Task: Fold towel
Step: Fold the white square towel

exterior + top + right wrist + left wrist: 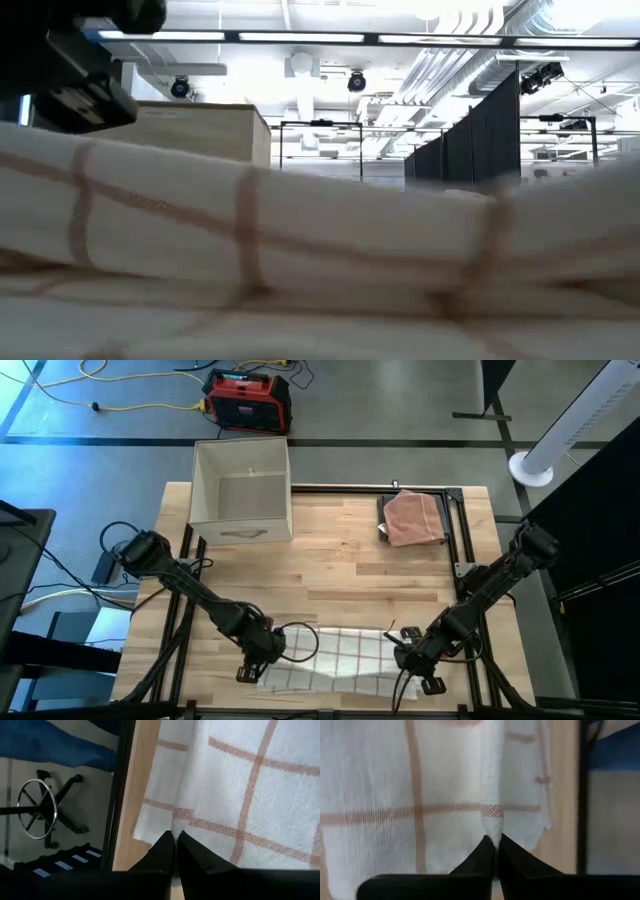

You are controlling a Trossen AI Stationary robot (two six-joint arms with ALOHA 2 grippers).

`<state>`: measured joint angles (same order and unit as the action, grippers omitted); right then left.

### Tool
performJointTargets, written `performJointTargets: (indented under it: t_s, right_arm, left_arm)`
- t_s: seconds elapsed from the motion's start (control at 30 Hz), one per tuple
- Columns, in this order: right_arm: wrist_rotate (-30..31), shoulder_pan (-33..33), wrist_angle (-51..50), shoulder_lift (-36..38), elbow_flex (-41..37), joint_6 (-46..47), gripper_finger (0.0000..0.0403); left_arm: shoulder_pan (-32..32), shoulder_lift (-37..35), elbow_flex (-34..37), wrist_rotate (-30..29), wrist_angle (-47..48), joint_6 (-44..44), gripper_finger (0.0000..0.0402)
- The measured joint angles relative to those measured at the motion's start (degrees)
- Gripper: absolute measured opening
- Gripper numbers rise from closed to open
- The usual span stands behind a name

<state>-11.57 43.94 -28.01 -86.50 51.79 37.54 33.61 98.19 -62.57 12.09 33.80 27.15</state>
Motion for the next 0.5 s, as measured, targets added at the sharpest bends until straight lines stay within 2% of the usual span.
performJointTargets:
  t_s: [0.2,0.33,0.4,0.5]
  right_arm:
    - [-5.8,0.0,-0.7,0.0,0.0,1.5,0.0069]
    - [-6.4,0.0,-1.7,0.0,0.0,5.5,0.0116]
    - [-5.8,-0.3,-2.2,0.0,0.2,6.9,0.0129]
    - [0.6,-0.4,0.9,-0.1,-1.5,11.6,0.0116]
  left_arm:
    - [0.0,0.0,0.0,6.1,-2.3,-1.8,0.0072]
    - [-0.8,-0.5,-1.0,10.3,-2.0,-1.7,0.0117]
    - [-1.1,-1.0,-0.9,9.1,-1.9,-1.6,0.0126]
    - [-1.7,-1.4,0.9,3.8,-2.8,-1.1,0.0125]
